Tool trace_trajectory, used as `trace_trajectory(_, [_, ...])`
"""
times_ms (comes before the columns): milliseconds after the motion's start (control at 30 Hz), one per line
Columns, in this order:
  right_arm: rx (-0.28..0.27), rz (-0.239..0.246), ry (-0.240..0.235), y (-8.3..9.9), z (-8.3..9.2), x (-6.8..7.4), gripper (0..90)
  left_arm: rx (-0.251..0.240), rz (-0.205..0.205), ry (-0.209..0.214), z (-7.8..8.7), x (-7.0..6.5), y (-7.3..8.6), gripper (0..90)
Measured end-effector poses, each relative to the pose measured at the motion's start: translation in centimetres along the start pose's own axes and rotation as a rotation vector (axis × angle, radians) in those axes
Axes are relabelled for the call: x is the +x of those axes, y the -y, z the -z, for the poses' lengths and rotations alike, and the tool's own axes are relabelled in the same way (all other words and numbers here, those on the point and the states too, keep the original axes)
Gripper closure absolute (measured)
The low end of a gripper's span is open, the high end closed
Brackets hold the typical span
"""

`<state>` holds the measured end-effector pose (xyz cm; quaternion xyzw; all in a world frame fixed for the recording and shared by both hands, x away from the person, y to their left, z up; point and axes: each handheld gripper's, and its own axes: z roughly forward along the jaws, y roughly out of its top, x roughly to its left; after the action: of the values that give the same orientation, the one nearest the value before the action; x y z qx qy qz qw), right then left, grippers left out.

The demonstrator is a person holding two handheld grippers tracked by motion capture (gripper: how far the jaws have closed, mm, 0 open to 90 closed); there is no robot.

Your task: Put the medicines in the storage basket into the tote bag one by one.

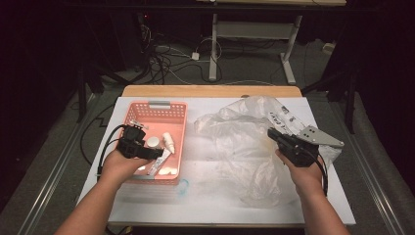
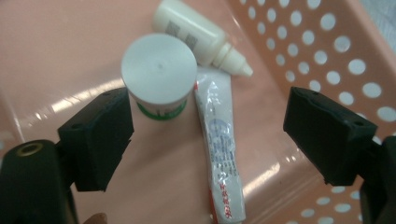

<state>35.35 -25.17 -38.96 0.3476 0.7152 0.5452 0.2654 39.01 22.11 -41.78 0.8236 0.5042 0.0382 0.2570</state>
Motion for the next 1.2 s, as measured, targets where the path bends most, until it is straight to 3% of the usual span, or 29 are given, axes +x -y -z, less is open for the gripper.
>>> trace_trajectory(167, [-0.001, -0.001, -0.003, 0.0, 0.1, 0.0, 90.0, 0.108, 0.018, 0.036, -0.9, 0.3, -0.6, 19.1])
trace_trajectory(267, [-0.007, 0.000, -0.003, -0.1, 0.1, 0.0, 90.0, 0.158, 0.020, 0.032, -1.4, 0.4, -0.9, 22.8])
trace_trajectory(467, [-0.010, -0.007, -0.003, -0.2, 0.2, 0.0, 90.0, 0.277, 0.002, 0.043, -2.4, 0.2, -1.3, 28.8])
trace_trajectory(667, [-0.009, -0.005, -0.004, -0.2, 0.1, 0.0, 90.0, 0.395, -0.052, 0.032, -3.8, -0.3, -2.1, 35.0])
trace_trajectory(800, [-0.007, -0.004, 0.000, -0.2, 0.1, 0.0, 90.0, 0.438, -0.072, 0.026, -4.9, -0.7, -2.4, 40.5])
trace_trajectory(933, [-0.007, -0.001, 0.000, -0.2, 0.1, 0.0, 90.0, 0.430, -0.083, 0.015, -5.2, -1.0, -2.8, 44.4])
trace_trajectory(1200, [-0.005, 0.000, -0.001, -0.2, 0.1, 0.1, 90.0, 0.429, -0.123, -0.018, -5.3, -1.8, -2.8, 62.3])
